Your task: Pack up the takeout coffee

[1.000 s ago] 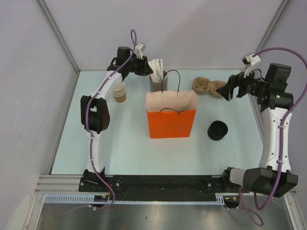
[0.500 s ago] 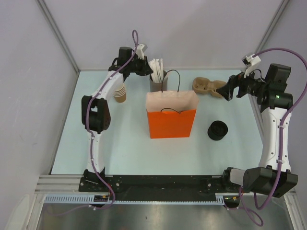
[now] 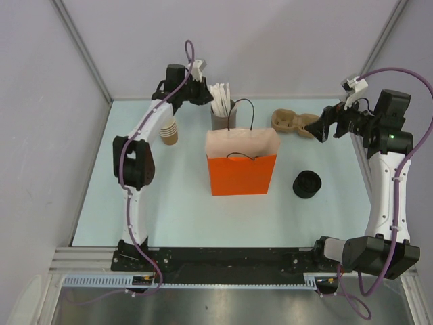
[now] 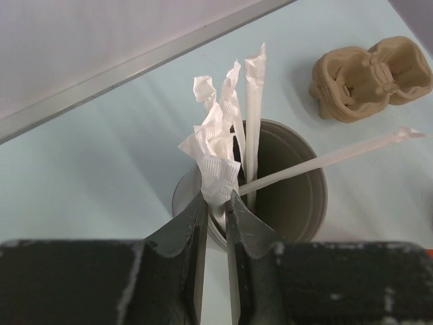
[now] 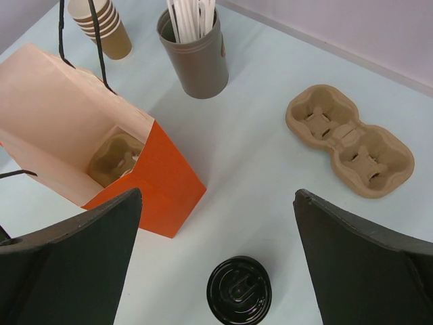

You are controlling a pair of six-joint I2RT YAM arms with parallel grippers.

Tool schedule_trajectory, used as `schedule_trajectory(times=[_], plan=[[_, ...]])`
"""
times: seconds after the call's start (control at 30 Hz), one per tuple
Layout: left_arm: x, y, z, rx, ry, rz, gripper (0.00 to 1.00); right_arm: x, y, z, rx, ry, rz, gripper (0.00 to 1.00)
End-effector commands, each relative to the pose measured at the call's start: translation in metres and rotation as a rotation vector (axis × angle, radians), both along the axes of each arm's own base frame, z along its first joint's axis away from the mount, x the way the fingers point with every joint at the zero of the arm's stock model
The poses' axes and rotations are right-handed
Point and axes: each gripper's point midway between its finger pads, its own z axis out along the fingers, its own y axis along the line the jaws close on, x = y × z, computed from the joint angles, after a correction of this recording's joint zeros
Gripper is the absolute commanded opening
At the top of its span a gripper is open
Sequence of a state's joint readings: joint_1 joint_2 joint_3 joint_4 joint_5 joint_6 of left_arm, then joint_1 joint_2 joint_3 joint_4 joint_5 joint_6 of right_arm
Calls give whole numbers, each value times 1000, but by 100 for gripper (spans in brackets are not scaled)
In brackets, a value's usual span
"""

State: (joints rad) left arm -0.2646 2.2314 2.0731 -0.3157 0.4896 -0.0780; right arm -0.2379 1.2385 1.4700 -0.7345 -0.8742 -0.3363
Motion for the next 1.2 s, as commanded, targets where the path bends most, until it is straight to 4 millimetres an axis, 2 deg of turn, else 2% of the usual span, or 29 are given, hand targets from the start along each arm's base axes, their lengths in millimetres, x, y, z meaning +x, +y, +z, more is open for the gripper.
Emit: schedule_trajectory(times=[0.0,0.6,0.63,1.17], plan=[[-10,4,71,-7,-152,12,19,-5,3,14,7,-50,15,100],[-27,14,110,6,-208,25,17,-8,5,17,8,-58,23,100],[-30,15,118,4,-224,26,17,-9,5,17,9,-58,24,100],[-51,27,161,11,-293,48,17,-14,11,18,10,-63,51,100]])
